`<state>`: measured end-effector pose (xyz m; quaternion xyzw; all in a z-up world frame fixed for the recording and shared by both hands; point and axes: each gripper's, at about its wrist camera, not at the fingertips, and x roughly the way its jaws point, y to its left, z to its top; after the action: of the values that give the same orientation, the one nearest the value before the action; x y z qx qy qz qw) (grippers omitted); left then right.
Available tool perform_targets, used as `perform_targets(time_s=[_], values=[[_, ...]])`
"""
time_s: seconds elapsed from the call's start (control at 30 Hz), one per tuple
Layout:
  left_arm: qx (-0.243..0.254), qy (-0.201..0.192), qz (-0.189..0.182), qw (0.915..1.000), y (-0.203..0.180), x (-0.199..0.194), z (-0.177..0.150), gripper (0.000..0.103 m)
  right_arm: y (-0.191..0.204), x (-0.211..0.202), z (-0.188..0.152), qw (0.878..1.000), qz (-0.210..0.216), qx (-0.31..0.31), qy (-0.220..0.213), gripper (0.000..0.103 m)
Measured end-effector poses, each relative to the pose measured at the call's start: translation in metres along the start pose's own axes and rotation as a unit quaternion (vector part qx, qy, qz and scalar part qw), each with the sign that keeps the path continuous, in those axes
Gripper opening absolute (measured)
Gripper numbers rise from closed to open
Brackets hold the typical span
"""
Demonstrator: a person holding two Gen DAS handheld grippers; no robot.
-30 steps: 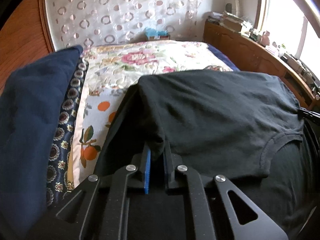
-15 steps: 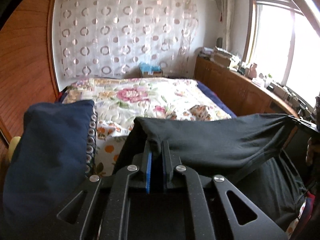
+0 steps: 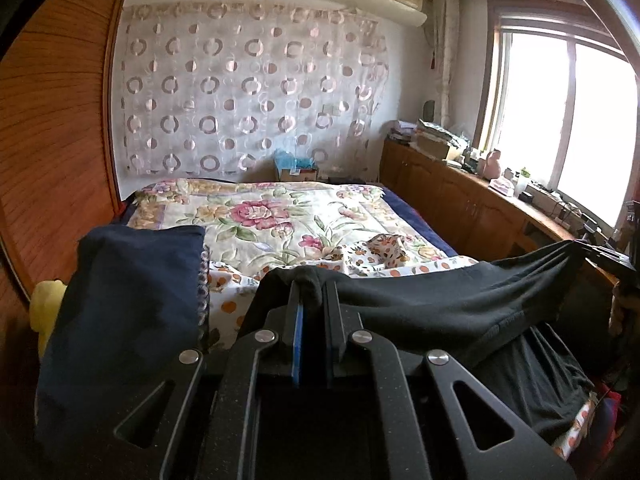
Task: Fold small clothes
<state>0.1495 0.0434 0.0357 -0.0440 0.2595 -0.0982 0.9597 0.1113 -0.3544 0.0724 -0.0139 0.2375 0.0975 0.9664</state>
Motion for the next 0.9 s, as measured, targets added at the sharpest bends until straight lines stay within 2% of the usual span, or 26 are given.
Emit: perform_targets(time_s=[0.3, 0.43, 0.6, 0.73, 0.8, 0.9], values=[[0.002, 0.033, 0.002, 0.9995, -0.002, -0.046, -0.055, 0.009, -0.007, -0.051, -0.065, 0.999, 0.022, -0.001, 0.032, 0.004], [-0.001, 0.037, 0.006, 0.9993, -0.007, -0.064, -0.069, 0.009, -0.007, -0.068, -0.082, 0.999, 0.028, 0.002, 0.037, 0.004], [-0.005, 0.062, 0.008, 0.9981, -0.008, -0.067, -0.085, 0.009, -0.006, -0.086, -0.098, 0.998, 0.035, 0.002, 0.052, 0.004], [0.013, 0.094, 0.027, 0.9951, -0.009, -0.051, -0.104, 0.010, -0.008, -0.072, -0.112, 0.995, 0.024, 0.001, 0.094, 0.004], [0.008, 0.107, 0.026, 0.9939, -0.007, -0.045, -0.112, 0.014, -0.006, -0.064, -0.117, 0.994, 0.008, -0.009, 0.111, 0.004], [0.001, 0.112, 0.025, 0.9934, -0.003, -0.047, -0.120, 0.031, -0.006, -0.052, -0.116, 0.990, 0.001, -0.019, 0.137, 0.019]])
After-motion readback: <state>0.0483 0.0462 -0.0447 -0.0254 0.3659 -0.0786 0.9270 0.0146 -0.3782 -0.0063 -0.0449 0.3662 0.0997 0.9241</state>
